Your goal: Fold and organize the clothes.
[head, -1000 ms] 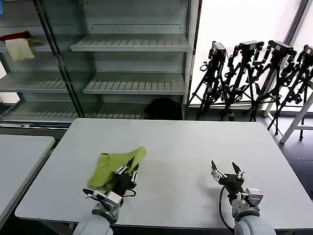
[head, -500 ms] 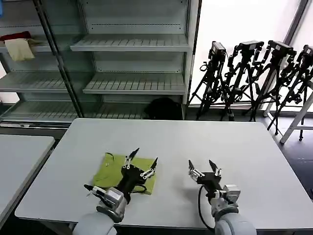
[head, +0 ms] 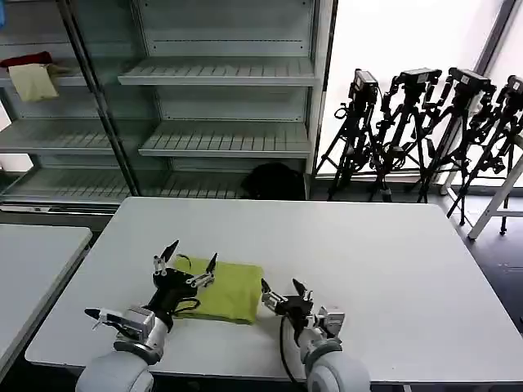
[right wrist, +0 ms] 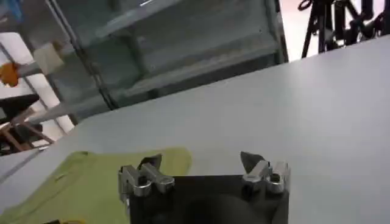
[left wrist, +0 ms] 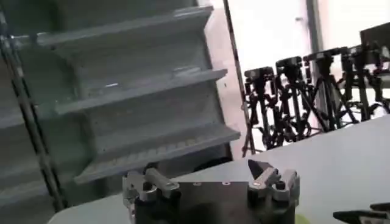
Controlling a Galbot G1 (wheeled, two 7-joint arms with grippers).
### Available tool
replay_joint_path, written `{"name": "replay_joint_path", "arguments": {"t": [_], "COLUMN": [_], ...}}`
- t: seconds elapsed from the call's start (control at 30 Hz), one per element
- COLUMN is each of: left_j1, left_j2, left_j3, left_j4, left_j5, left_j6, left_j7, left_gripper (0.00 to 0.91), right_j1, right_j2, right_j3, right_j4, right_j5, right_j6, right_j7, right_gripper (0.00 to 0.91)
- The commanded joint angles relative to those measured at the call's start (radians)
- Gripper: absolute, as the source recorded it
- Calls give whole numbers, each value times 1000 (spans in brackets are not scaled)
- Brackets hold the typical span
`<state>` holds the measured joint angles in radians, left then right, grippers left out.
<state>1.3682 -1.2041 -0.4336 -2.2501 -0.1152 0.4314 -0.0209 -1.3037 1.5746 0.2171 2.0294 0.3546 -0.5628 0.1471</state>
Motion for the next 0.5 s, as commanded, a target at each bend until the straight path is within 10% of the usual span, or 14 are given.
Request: {"name": "replay_joint_path", "arguments": {"t": [0.03,0.23,0.5], "left_j1": [57,70,88], "left_j2": [-12,-16,-24], "left_j3": [-93,-95,-95], "left_j4": [-5,-7,-3], "left_j5": [-31,-31,-30], "left_j6": [-11,-11,-15], "left_j7": [-1,-2,-3], "left_gripper": [907,907,907], "right_j1": [25,25,31], "right_j2": [35,39,51], "right_j3": [-99,-108,-99], "right_j4": [-99,-100,-100], "right_j5": [93,93,94], "right_j6": [-18,-19,-18], "right_j7": [83,79,82], "right_gripper": [433,0,0]}}
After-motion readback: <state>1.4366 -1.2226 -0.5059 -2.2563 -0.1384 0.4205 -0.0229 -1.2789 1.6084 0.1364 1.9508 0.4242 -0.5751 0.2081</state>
